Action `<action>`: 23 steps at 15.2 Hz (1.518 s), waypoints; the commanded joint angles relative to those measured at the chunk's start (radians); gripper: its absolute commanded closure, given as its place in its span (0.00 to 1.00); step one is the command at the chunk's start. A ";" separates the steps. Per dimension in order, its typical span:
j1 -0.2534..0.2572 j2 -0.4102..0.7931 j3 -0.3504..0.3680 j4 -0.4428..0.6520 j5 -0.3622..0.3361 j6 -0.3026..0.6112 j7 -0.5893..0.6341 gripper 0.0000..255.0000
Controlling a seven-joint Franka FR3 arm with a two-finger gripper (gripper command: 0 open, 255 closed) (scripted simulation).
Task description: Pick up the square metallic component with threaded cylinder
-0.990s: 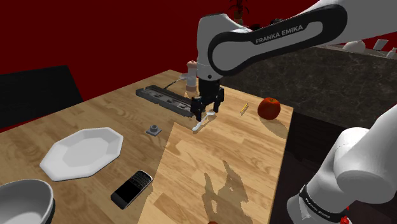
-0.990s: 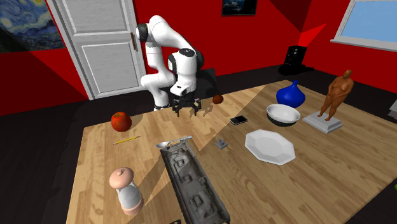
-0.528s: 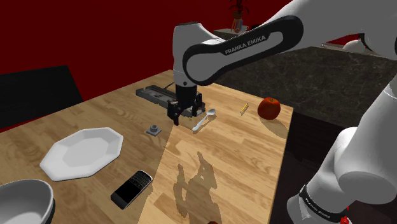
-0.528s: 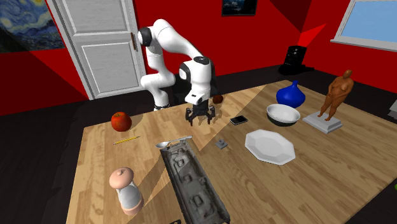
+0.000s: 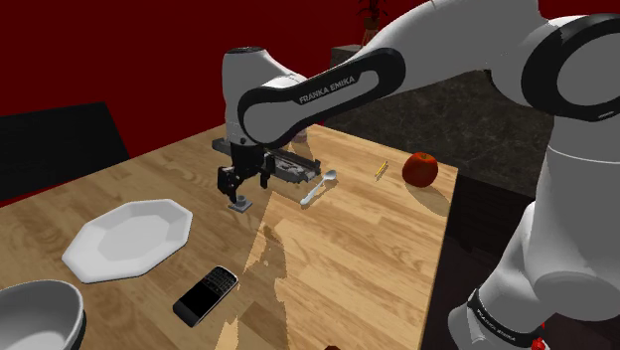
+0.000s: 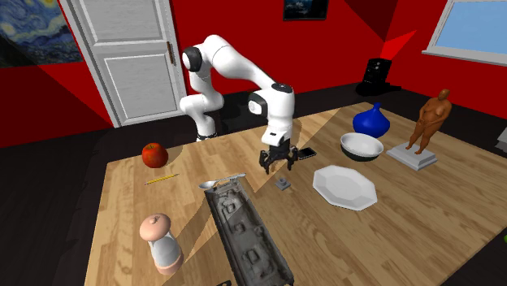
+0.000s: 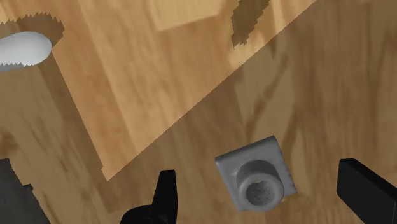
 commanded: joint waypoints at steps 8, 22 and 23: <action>0.012 0.068 -0.006 -0.018 -0.027 0.091 0.019 0.00; 0.010 0.051 -0.003 -0.001 -0.019 0.057 0.014 1.00; 0.010 0.045 -0.002 0.006 -0.017 0.045 0.013 1.00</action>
